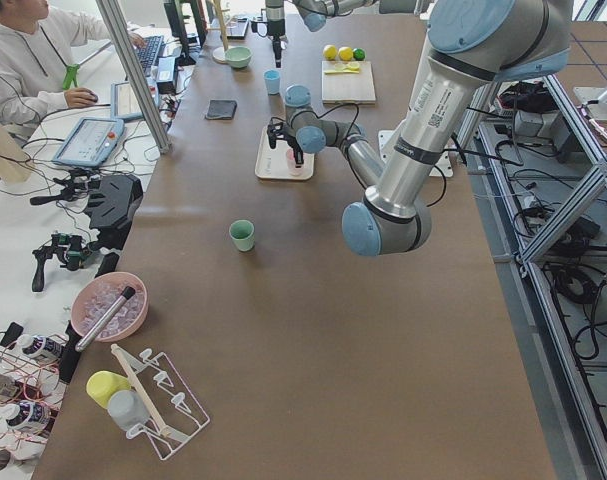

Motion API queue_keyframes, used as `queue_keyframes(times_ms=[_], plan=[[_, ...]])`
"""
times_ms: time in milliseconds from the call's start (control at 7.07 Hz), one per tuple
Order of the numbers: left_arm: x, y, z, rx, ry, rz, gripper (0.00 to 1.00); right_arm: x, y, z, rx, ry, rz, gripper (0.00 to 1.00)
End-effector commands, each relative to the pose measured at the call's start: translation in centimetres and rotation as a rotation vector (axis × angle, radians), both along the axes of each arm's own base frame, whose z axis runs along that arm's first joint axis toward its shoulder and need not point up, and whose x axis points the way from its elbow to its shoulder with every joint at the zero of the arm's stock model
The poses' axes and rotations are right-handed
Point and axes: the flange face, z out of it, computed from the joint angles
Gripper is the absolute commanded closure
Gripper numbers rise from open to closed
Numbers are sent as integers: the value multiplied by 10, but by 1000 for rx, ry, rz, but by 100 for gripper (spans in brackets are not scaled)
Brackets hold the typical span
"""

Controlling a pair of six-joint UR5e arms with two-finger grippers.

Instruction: Place all cups on tray

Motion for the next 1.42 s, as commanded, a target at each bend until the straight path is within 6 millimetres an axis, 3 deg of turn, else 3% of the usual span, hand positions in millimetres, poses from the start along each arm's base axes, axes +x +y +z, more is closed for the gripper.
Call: queue_keyframes(times_ms=[0,283,425,566,708,849,991,1132,1274], plan=[[-80,-33,14,74,-45,19,2,6,-16,36,-36,35,-2,0],[-179,-56,60,133,-50,65,2,-2,-25,52,-75,53,2,0],[-208,-66,75,149,-60,63,2,-9,-25,63,-98,64,-6,2],[-234,-75,94,186,-90,74,2,-17,-27,76,-115,75,-12,12],[-257,-86,115,214,-130,96,2,-23,-35,96,-106,68,-7,30],[-262,-98,140,231,-170,142,2,-32,-34,102,-104,53,5,85],[-266,-112,165,225,-196,160,2,-36,-32,93,-101,41,3,100],[-263,-118,175,206,-204,165,2,-37,-29,84,-96,20,-6,100],[-255,-127,189,181,-211,172,10,-41,-26,53,-101,-30,-15,100]])
